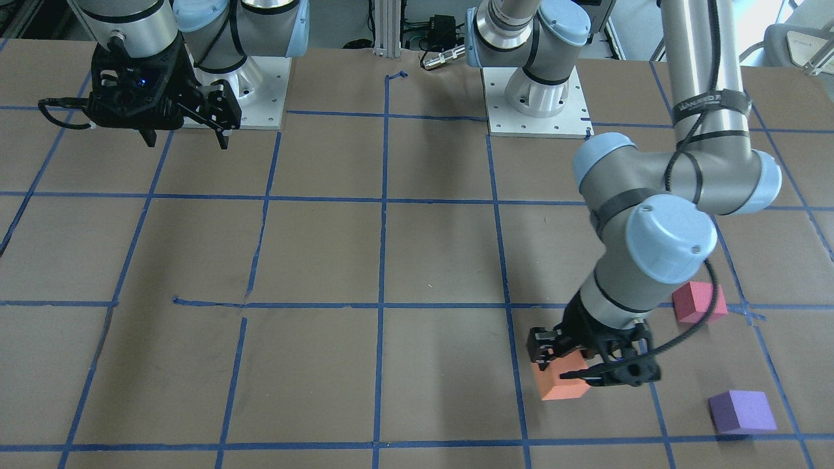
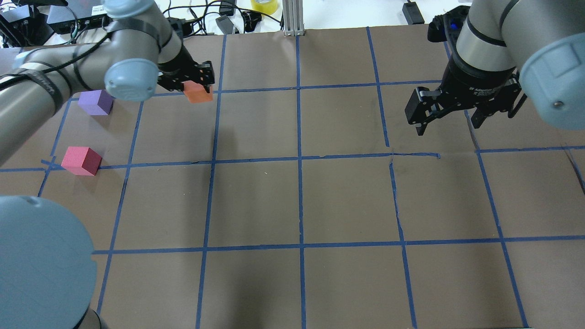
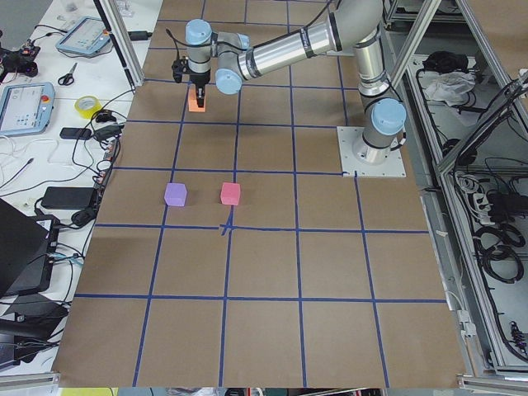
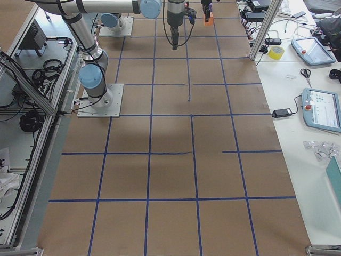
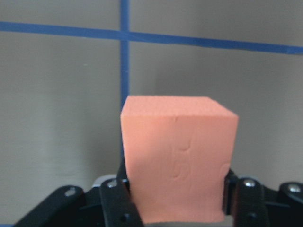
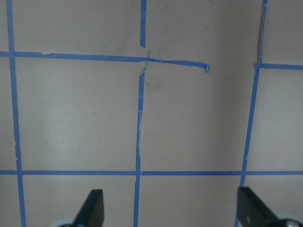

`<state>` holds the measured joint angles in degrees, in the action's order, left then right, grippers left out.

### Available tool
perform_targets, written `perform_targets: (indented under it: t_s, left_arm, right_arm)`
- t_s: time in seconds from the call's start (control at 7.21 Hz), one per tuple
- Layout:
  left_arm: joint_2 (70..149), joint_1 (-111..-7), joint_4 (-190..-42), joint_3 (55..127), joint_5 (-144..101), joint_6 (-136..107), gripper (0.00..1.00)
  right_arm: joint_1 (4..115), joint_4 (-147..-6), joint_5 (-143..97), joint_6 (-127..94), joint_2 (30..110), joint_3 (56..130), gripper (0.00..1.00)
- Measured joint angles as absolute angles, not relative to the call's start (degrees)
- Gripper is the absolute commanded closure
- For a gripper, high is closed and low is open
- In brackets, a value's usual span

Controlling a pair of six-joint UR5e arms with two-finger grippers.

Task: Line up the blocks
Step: 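Carry the orange cube with the left gripper toward the purple cube, then lower the orange cube between the purple and pink cubes and release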

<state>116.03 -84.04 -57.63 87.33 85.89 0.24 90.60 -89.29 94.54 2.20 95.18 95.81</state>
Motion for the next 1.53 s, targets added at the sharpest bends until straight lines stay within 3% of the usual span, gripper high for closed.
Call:
perform_targets:
  t_s: [0.69, 1.53]
  left_arm:
    - [116.82, -65.78, -61.21, 86.96, 88.08, 20.63, 1.00]
    - [120.67, -60.69, -61.07, 84.92, 88.94, 26.39, 1.00]
  right_arm:
    - [90.59, -89.25, 94.25, 2.11, 95.59, 95.74, 0.00]
    - [90.76, -89.39, 92.05, 1.83, 96.43, 95.57, 0.00]
